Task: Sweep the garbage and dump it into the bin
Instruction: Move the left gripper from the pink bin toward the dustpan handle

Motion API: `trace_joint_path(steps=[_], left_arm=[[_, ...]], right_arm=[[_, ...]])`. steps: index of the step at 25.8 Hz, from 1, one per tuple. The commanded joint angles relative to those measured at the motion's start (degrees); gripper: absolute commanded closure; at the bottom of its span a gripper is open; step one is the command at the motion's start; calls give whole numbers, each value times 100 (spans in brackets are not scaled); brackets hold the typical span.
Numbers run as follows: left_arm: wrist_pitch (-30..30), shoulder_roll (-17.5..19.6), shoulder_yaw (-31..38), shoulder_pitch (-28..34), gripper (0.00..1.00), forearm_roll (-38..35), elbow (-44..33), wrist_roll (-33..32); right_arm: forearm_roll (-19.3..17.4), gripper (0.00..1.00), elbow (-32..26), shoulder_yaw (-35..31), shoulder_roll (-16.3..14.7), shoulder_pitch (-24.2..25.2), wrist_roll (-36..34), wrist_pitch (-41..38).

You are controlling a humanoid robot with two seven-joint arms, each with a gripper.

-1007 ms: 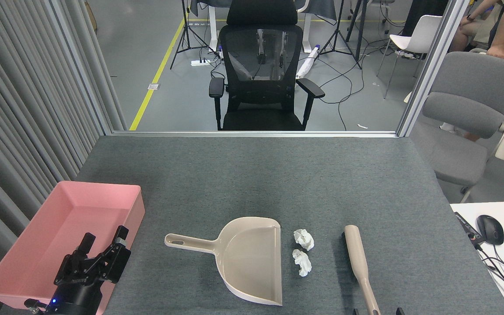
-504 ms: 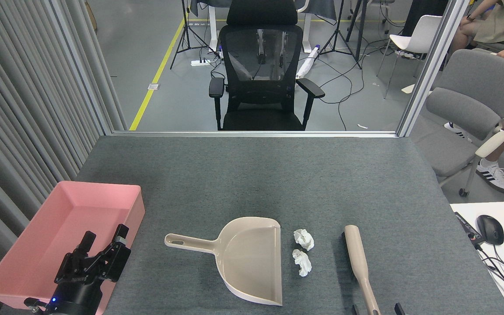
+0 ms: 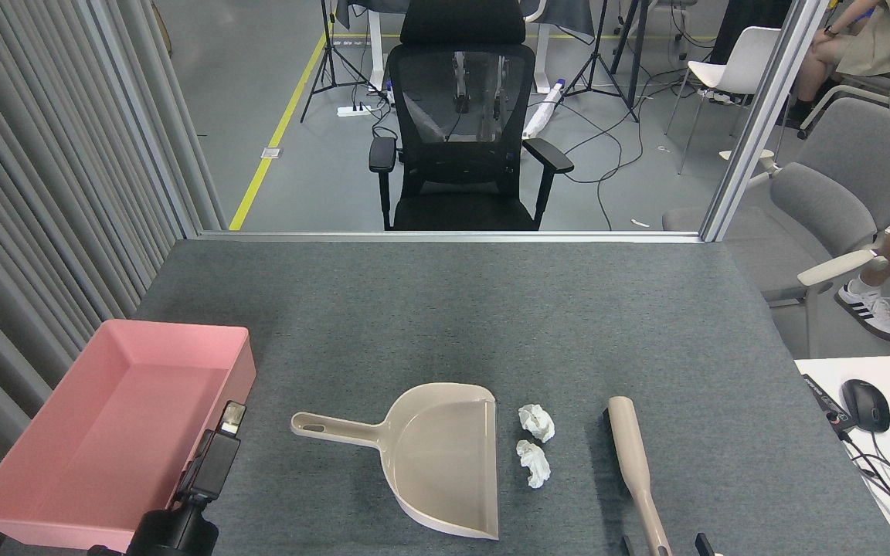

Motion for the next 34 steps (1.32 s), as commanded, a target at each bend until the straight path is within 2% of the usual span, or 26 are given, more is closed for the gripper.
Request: trace_joint_path(steps=[1, 12, 18, 24, 27, 34], left_arm=[[196, -14, -126, 7, 0, 333, 27, -4], [178, -32, -187, -1, 0, 333, 449, 66], [178, -32, -187, -1, 0, 324, 440, 66], [178, -32, -187, -10, 0, 324, 405, 66], [178, -32, -178, -10, 0, 324, 405, 66], [178, -32, -178, -10, 0, 324, 405, 66]], right_arm=[[-3, 3, 3, 0, -7, -8, -3, 0], [6, 5, 3, 9, -16, -8, -3, -44], [24, 19, 3, 9, -33, 10, -12, -70], [24, 23, 12, 9, -51, 10, -3, -70], [24, 35, 12, 17, -51, 10, -3, -79], [24, 46, 12, 17, -113, 10, -12, -79]])
